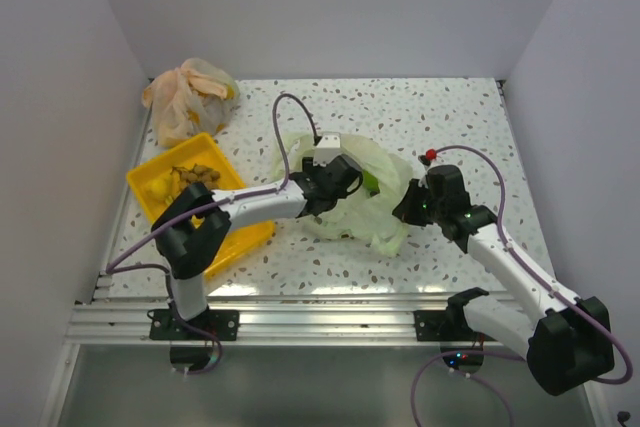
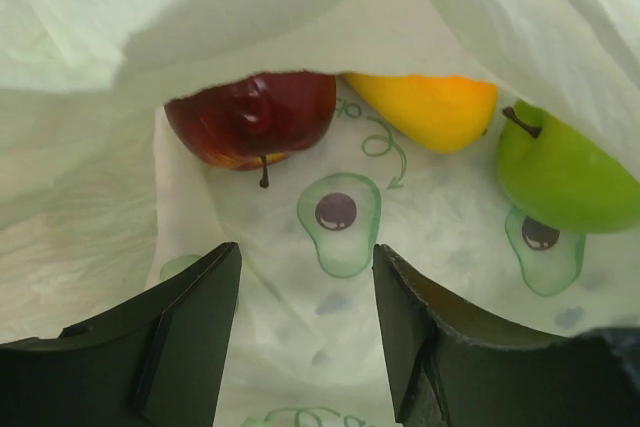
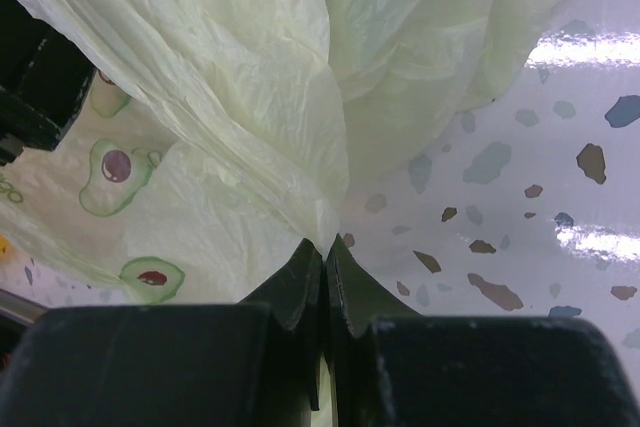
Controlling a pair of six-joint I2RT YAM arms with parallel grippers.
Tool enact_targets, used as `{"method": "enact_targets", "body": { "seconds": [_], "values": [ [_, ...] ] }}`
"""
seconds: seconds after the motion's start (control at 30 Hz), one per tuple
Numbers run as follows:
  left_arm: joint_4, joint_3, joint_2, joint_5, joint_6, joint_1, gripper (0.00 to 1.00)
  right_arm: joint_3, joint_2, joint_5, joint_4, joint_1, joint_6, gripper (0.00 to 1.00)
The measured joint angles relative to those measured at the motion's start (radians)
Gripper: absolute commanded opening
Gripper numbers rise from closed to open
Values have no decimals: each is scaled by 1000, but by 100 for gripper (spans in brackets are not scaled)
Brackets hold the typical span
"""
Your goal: Untie the knot of the plastic bag and take out the fruit
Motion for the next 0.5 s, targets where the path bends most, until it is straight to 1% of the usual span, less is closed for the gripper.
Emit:
{"method": "enact_targets", "body": {
  "seconds": [0.13, 0.43, 0.5],
  "values": [
    [53, 0, 16, -13, 19, 35, 57, -2, 0, -1, 4, 0, 2, 0],
    [129, -10, 64, 16, 50, 108, 43, -3, 0, -2, 8, 0, 5, 0],
    [141, -10, 72, 24, 56, 109, 43, -3, 0, -2, 8, 0, 6, 0]
  ]
}}
